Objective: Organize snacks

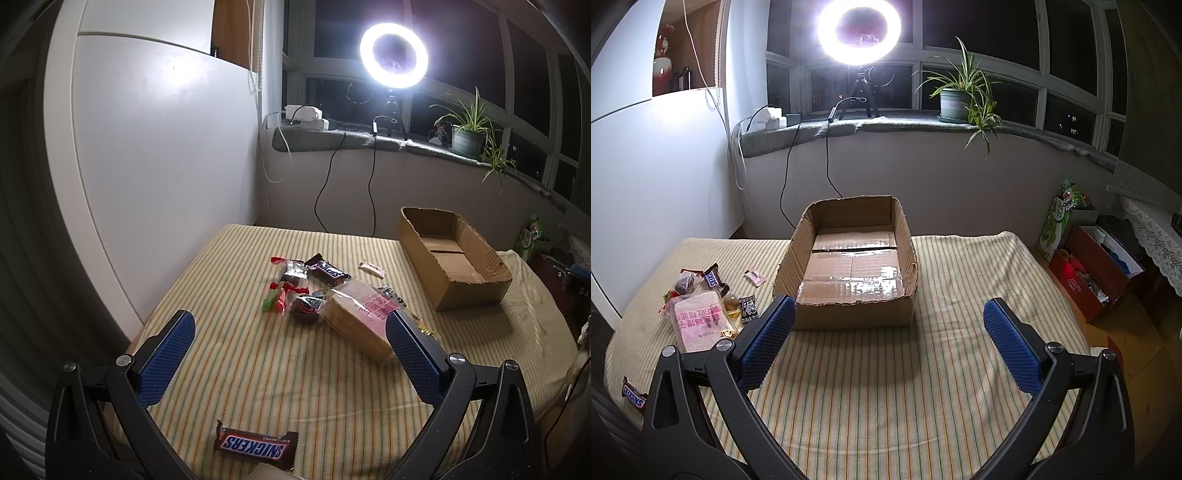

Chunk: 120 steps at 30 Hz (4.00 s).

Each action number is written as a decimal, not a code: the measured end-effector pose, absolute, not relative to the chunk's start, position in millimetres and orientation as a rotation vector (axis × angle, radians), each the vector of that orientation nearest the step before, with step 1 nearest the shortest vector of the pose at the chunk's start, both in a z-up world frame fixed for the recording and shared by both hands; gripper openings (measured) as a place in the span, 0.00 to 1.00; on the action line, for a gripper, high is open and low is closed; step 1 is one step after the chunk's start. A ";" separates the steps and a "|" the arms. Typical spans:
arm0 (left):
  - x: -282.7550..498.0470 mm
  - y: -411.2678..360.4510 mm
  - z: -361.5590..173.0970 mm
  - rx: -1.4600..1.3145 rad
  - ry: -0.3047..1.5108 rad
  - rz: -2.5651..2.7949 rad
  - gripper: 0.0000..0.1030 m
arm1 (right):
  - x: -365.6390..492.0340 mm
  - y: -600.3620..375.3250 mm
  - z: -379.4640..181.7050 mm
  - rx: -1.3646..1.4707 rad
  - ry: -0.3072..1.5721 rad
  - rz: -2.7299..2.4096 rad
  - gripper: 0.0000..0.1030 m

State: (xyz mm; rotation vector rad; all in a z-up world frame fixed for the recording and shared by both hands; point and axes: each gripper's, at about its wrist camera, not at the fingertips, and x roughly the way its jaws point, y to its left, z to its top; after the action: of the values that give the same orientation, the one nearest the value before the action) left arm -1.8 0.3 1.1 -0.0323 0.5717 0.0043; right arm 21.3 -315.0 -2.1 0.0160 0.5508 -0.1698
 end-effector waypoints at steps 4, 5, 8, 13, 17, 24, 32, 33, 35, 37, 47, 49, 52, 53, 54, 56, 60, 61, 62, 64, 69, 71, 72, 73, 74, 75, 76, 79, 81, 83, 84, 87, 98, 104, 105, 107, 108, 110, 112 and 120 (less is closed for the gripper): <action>-1.4 0.7 1.4 -0.033 0.573 0.004 0.99 | 21.1 -315.2 -1.9 0.016 0.551 -0.170 1.00; -1.5 0.7 1.4 -0.033 0.572 0.004 0.99 | 21.1 -315.3 -2.0 0.016 0.551 -0.170 1.00; -1.3 0.6 1.8 -0.033 0.572 0.005 0.99 | 21.0 -315.3 -2.0 0.016 0.550 -0.171 1.00; -1.2 0.7 1.8 -0.033 0.572 0.004 0.99 | 20.6 -317.4 -2.8 0.016 0.549 -0.170 1.00; -1.7 -0.2 2.5 -0.031 0.571 0.001 0.99 | 20.2 -317.0 -3.6 0.015 0.551 -0.166 1.00; -2.4 -2.5 3.9 -0.030 0.570 0.000 0.99 | 20.4 -313.2 -1.4 0.014 0.551 -0.165 1.00; -2.9 -3.3 6.8 -0.030 0.567 -0.004 0.99 | 20.3 -312.9 -0.3 0.013 0.549 -0.165 1.00; -2.7 -3.5 7.2 -0.030 0.567 -0.004 0.99 | 20.9 -311.9 -0.2 0.013 0.549 -0.166 1.00; -2.8 -3.1 7.3 -0.030 0.567 -0.004 0.99 | 20.2 -313.0 -0.2 0.013 0.549 -0.165 1.00; -2.8 -3.0 7.4 -0.030 0.567 -0.005 0.99 | 20.0 -313.0 -0.1 0.013 0.549 -0.164 1.00; -2.7 -4.6 6.7 -0.030 0.568 -0.010 0.99 | 20.2 -313.0 -1.2 0.012 0.548 -0.165 1.00; -2.7 -4.5 6.7 -0.030 0.568 -0.010 0.99 | 20.3 -313.0 -1.8 0.012 0.548 -0.164 1.00; -2.6 -4.6 6.7 -0.030 0.568 -0.011 0.99 | 19.7 -312.5 -0.2 0.012 0.550 -0.163 1.00; -2.7 -4.5 6.6 -0.030 0.568 -0.010 0.99 | 19.6 -312.5 -0.5 0.012 0.549 -0.164 1.00; -2.5 -4.8 6.7 -0.030 0.568 -0.010 0.99 | 19.7 -312.5 -0.5 0.012 0.548 -0.164 1.00; -2.7 -4.5 6.5 -0.030 0.568 -0.011 0.99 | 19.7 -312.6 -0.8 0.013 0.550 -0.163 1.00; -2.5 -4.4 5.6 -0.030 0.570 -0.011 0.99 | 19.5 -312.2 -0.6 0.012 0.550 -0.158 1.00; -2.4 -4.4 5.6 -0.029 0.569 -0.011 0.99 | 19.2 -311.9 -0.8 0.012 0.551 -0.157 1.00; -2.4 -4.4 5.6 -0.029 0.570 -0.010 0.99 | 19.1 -311.5 -0.7 0.012 0.550 -0.157 1.00; -3.3 -4.1 4.2 -0.029 0.571 -0.008 0.99 | 19.3 -311.8 -1.0 0.011 0.551 -0.158 1.00; -7.6 0.4 1.3 -0.031 0.574 0.008 0.99 | 18.7 -309.7 -4.8 0.009 0.551 -0.135 1.00; -10.3 2.6 0.4 -0.030 0.575 0.020 0.99 | 17.5 -308.2 -6.8 0.011 0.545 -0.106 1.00; -12.3 5.1 -0.5 -0.032 0.577 0.029 0.99 | 17.6 -307.4 -8.3 0.009 0.542 -0.094 1.00; -14.5 7.9 -1.2 -0.034 0.579 0.036 0.99 | 17.1 -305.4 -9.5 0.000 0.537 -0.077 1.00; -16.0 10.4 -2.0 -0.037 0.581 0.042 0.99 | 16.7 -302.7 -10.8 -0.011 0.533 -0.058 1.00; -18.3 13.4 -3.5 -0.040 0.585 0.050 0.99 | 16.8 -298.7 -12.5 -0.024 0.532 -0.038 1.00; -20.1 16.5 -4.6 -0.044 0.589 0.056 0.99 | 17.5 -295.9 -13.1 -0.031 0.533 -0.025 1.00; -25.7 24.1 -9.1 -0.051 0.604 0.074 0.99 | 19.6 -286.2 -17.8 -0.045 0.541 0.042 1.00; -31.3 29.2 -13.9 -0.055 0.620 0.087 0.99 | 22.1 -280.2 -21.4 -0.042 0.554 0.093 1.00; -36.4 35.1 -18.3 -0.075 0.639 0.089 0.99 | 24.7 -274.7 -24.9 -0.037 0.571 0.133 1.00; -37.6 37.4 -21.0 -0.088 0.651 0.089 0.99 | 26.1 -271.9 -26.9 -0.038 0.580 0.150 1.00; -38.4 42.4 -30.1 -0.120 0.685 0.083 0.98 | 31.2 -262.5 -32.5 -0.035 0.610 0.210 1.00; -14.6 27.1 -46.4 -0.241 0.736 -0.057 0.94 | 89.0 -225.8 -56.8 0.037 0.791 0.508 1.00; 7.5 7.8 -56.5 -0.314 0.778 -0.173 0.88 | 120.4 -209.8 -68.5 0.080 0.860 0.584 1.00; 11.1 5.1 -57.8 -0.323 0.782 -0.189 0.88 | 124.9 -207.5 -71.6 0.089 0.875 0.595 0.99; 20.5 -0.3 -61.9 -0.351 0.800 -0.224 0.88 | 132.1 -204.1 -75.5 0.094 0.903 0.612 0.96; 24.6 -2.8 -63.5 -0.362 0.805 -0.237 0.88 | 134.9 -201.8 -77.6 0.091 0.911 0.615 0.95; 32.1 -8.4 -66.4 -0.377 0.816 -0.261 0.88 | 141.3 -196.4 -82.5 0.083 0.924 0.609 0.95; 37.3 -14.0 -69.1 -0.370 0.823 -0.279 0.88 | 150.5 -191.3 -88.7 0.087 0.943 0.619 0.95; 56.7 -29.7 -77.4 -0.348 0.849 -0.314 0.83 | 170.8 -173.7 -101.4 0.081 1.002 0.656 0.92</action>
State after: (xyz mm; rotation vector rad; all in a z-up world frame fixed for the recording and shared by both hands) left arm 56.7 -29.7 -77.4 -0.3481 0.8486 -0.3138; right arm 170.8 -173.7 -101.4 0.0814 1.0021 0.6561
